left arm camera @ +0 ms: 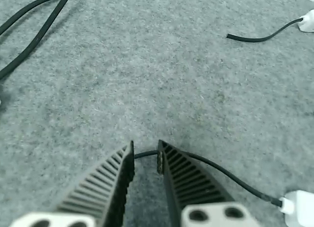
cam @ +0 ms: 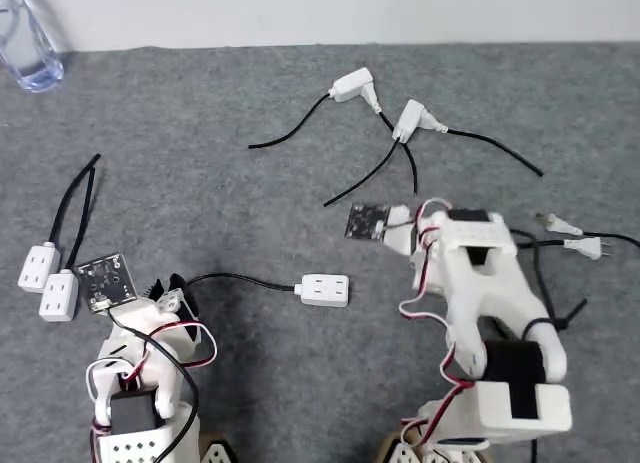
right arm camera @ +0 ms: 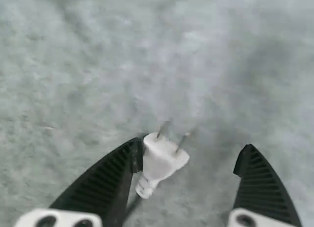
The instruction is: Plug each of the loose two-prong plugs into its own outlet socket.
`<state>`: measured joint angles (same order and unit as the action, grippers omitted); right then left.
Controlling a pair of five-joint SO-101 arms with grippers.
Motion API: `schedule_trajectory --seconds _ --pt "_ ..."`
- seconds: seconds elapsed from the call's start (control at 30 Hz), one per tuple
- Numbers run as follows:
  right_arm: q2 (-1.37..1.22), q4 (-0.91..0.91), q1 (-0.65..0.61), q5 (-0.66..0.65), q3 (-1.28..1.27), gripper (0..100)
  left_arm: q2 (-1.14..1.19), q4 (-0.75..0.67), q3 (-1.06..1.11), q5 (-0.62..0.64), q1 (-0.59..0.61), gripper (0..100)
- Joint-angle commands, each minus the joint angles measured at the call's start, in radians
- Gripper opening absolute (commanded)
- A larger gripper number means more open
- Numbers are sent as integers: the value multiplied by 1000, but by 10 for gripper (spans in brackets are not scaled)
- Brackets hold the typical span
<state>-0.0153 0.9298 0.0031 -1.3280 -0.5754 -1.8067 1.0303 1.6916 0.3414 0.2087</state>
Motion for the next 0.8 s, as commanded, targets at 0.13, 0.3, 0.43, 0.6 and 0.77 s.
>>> schedule_trajectory --seconds 0.13,0.3,0.43,0.6,0.77 --pt "-30 45 35 -8 138 284 -8 6 -8 -8 -2 79" --pt "-27 108 31 -8 140 284 -8 6 -8 -8 -2 79" --pt "28 180 25 -6 137 284 -8 6 -8 -8 -2 79" --pt "87 177 25 95 124 288 -8 6 -8 -8 0 79" --pt "36 47 -12 287 54 288 -8 6 -8 -8 3 79"
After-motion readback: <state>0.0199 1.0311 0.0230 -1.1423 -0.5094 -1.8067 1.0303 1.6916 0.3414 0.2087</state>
